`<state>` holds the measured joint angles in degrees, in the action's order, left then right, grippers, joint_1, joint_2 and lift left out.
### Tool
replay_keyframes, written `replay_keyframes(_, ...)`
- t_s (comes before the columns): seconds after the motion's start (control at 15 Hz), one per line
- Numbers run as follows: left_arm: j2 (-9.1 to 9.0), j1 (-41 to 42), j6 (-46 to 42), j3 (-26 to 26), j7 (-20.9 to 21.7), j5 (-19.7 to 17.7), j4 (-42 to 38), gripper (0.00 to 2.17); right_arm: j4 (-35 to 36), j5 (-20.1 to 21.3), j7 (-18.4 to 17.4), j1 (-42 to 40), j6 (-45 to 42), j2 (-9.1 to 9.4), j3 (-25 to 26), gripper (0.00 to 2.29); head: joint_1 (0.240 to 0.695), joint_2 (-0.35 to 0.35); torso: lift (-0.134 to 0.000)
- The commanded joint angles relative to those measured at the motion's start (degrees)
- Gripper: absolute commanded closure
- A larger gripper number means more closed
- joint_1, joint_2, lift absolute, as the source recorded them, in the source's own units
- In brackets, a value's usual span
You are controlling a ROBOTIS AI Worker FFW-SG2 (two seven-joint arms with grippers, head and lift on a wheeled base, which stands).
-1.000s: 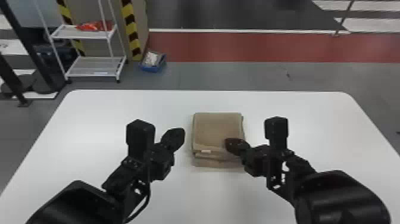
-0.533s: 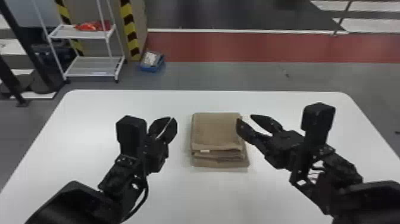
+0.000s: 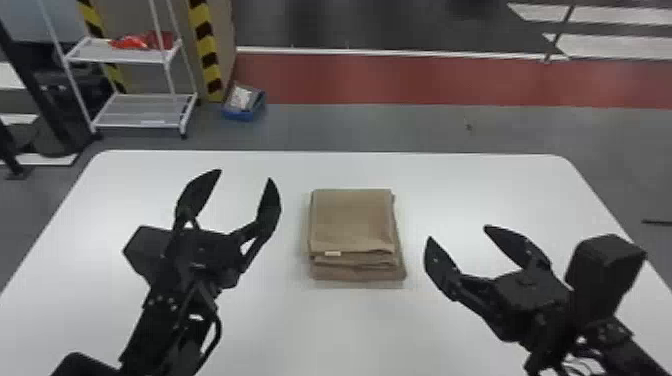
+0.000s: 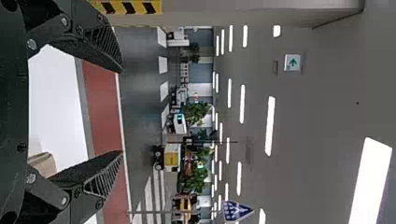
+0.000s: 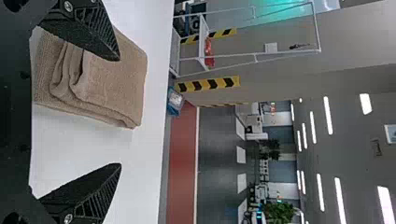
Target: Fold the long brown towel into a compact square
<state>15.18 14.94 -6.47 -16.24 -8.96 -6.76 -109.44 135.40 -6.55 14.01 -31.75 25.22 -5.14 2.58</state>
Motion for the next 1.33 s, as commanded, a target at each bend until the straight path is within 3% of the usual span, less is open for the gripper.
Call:
replay_keyframes(0.0,-0.15,0.6,-0.8,0.3,-0.6,1.2,1.9,0.02,-0.1,0.0,-1.7,-4.4,-10.1,0.75,0.9,0.06,0.695,-0.056,-0.118)
replay_keyframes(0.2,-0.23,2.0,-0.4,2.4,-1.2,1.2,2.1,0.02,-1.6,-0.1,-4.0,-7.8,-24.4,1.54,3.0,0.06,0.695,-0.071,-0.118)
replay_keyframes(0.4,-0.59,3.5,-0.2,5.0,-1.5,0.9,1.8,0.02,-4.9,-3.8,-4.0,-6.9,-30.2,2.16,6.7,0.06,0.695,-0.077,-0.118)
replay_keyframes(0.67,-1.82,3.8,1.7,6.4,-1.9,0.3,-2.1,0.03,-9.3,-5.7,-4.4,-3.3,-30.4,2.51,7.0,0.06,0.695,-0.091,-0.118)
replay_keyframes(0.93,-2.08,4.4,15.8,7.1,-1.9,0.2,-11.2,0.03,-8.9,-5.6,-4.9,-1.7,-22.3,2.68,6.4,0.06,0.695,-0.098,-0.118)
replay_keyframes(1.07,-2.17,4.4,15.6,7.4,-1.2,0.3,-11.5,0.03,-7.8,-5.7,-5.8,-0.9,-18.2,2.68,5.8,0.06,0.695,-0.096,-0.118)
replay_keyframes(1.27,-2.26,4.7,12.1,7.4,-1.6,1.1,-9.7,0.03,-8.5,-5.3,-5.9,-0.2,-18.9,2.68,4.4,0.06,0.695,-0.083,-0.118)
